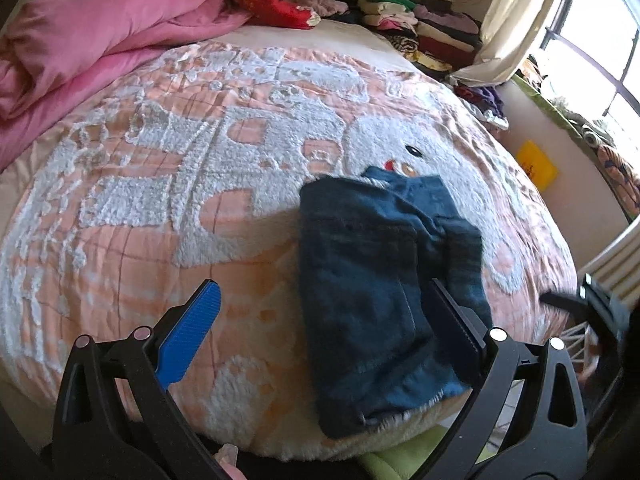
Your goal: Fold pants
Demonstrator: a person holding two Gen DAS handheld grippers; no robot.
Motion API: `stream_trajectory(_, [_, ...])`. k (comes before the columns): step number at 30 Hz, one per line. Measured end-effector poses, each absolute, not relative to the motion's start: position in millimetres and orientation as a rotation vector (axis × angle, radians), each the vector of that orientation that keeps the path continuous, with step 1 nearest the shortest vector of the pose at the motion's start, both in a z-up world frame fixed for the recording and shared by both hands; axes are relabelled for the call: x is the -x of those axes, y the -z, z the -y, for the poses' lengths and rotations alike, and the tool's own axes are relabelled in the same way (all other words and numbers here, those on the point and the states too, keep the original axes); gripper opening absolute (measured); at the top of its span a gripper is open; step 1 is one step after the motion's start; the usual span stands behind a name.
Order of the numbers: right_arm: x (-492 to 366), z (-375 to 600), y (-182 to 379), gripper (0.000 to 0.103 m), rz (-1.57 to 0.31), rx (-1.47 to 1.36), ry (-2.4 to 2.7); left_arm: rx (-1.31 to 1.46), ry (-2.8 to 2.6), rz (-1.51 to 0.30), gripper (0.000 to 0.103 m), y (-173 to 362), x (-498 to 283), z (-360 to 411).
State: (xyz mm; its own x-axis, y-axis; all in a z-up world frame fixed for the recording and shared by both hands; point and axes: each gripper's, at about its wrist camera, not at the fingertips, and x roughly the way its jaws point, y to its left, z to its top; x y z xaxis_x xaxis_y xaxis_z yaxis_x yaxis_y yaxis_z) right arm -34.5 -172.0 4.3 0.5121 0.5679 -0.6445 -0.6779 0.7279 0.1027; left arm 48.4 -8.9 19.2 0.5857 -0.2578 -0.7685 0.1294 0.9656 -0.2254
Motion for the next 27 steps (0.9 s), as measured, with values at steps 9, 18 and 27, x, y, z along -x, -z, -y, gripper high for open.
stream_trajectory(9, [42.9, 126.3, 4.7, 0.071, -0.665, 0.346, -0.876, 0.135, 0.325, -0.962, 0.041, -14.4, -81.1, 25.3])
stream_trajectory(18, [43.5, 78.8, 30.9, 0.04, -0.625, 0.655, -0.923, 0.065, 0.325, -1.005, 0.042, 4.3, -93.9, 42.1])
stream_trajectory(27, [33.3, 61.7, 37.0, 0.009, -0.681, 0.624, -1.07, 0.077, 0.328, -1.011, 0.042, 8.3, -94.7, 39.1])
